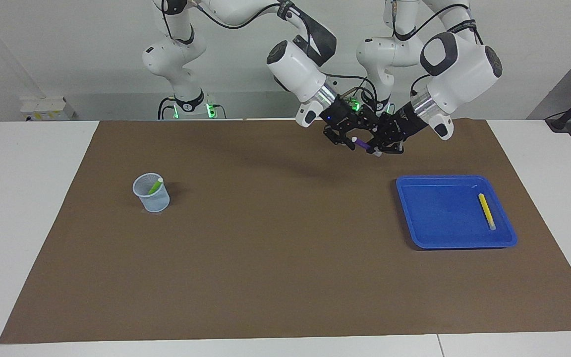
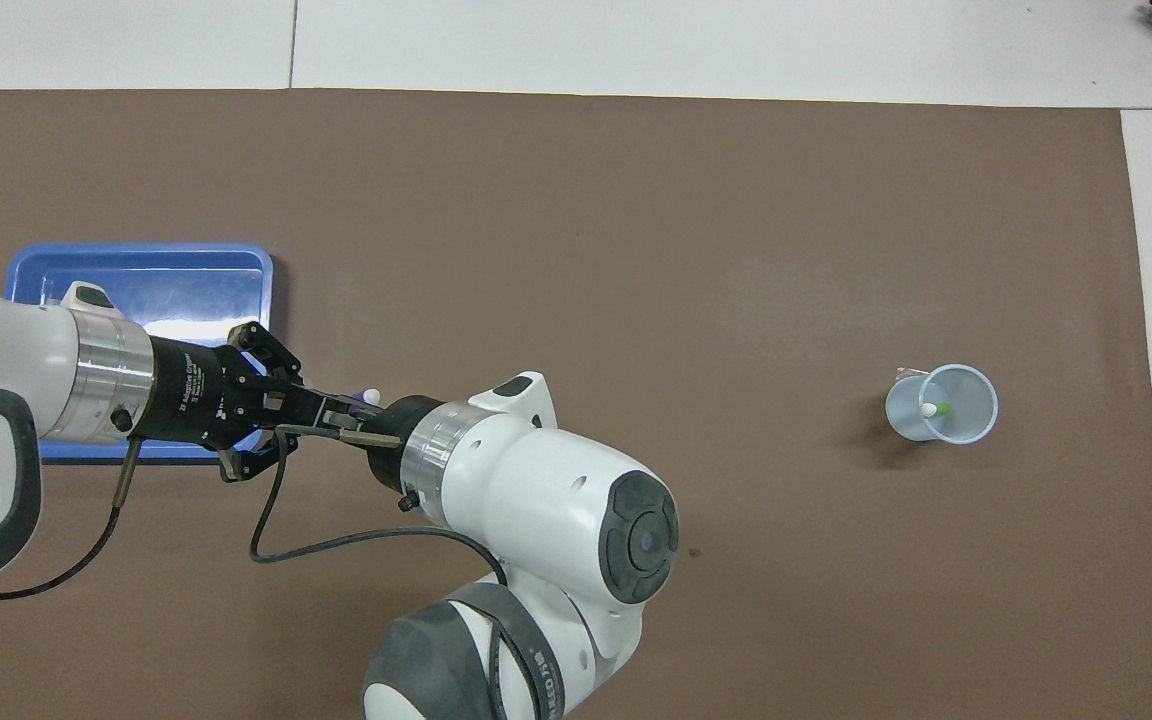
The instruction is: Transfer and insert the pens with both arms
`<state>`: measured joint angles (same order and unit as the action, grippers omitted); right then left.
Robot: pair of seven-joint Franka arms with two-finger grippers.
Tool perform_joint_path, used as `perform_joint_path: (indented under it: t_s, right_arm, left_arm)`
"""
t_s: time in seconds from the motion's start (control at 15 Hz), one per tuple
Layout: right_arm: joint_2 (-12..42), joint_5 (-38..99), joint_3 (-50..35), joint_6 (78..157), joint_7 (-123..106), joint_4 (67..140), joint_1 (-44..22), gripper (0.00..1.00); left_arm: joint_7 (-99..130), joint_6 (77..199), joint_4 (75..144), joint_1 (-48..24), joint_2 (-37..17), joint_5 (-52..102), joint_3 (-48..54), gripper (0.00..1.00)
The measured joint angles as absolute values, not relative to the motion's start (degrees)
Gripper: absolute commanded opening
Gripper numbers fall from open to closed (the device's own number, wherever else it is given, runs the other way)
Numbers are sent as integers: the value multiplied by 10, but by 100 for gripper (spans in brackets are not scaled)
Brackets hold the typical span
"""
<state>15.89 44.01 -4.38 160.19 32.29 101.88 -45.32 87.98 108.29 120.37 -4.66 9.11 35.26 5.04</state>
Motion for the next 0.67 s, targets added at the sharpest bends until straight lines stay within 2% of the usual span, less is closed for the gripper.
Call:
perform_joint_path:
  t_s: [0.13,0.33,0.47,0.67]
  right_arm:
    - [159,439,-42,1602,320,1018,-453,85]
    - [159,437,-41,1600,307,1018,-449,73]
    - [159,437,-41,1594,305,1018,-446,69]
    - [157,437,-39,1553,305,1015,-443,63]
  left_arm:
    - [880,1083,1204,-49,91,353,50,0]
    - [880,1083,1204,-49,93,353,50,0]
    - [880,1083,1204,-49,95,353,50,0]
    - [880,1083,1204,-49,99,353,50,0]
